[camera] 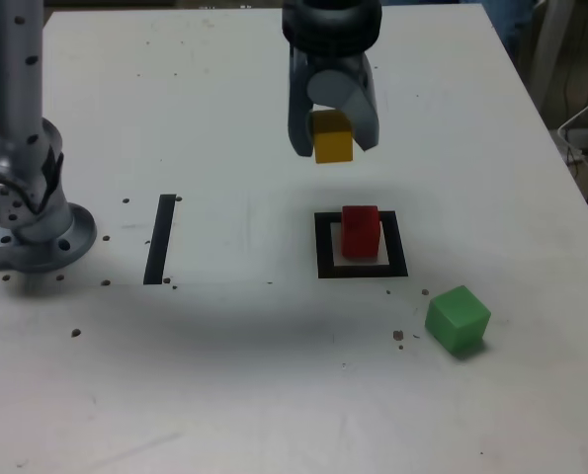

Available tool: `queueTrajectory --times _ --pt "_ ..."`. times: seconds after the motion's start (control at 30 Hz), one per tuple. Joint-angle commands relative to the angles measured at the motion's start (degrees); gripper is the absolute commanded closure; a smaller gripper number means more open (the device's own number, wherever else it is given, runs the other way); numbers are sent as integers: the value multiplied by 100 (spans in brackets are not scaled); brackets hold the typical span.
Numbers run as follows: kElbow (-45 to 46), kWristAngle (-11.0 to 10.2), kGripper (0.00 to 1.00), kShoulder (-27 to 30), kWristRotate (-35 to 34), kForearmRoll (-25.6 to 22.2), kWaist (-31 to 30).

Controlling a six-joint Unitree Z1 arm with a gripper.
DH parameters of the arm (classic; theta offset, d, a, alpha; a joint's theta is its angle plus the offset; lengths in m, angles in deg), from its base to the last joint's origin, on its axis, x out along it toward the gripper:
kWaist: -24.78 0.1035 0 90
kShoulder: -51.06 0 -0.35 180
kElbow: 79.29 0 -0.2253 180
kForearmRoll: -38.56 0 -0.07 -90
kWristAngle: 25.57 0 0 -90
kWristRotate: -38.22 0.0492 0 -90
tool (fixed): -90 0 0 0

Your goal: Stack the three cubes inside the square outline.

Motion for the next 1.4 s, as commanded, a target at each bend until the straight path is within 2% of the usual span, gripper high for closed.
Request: queueTrajectory --times 0.0,0.4,0.73,0.9,1.37 --pt "-45 -14 83 22 -115 23 -139" --pt "12 -24 83 -205 -430 91 -435" --pt "-94 -133 83 -431 -1013 75 -890" --pt "-136 -87 83 -578 -1056 107 -902" --pt "-178 -141 80 -757 -1027 301 -784"
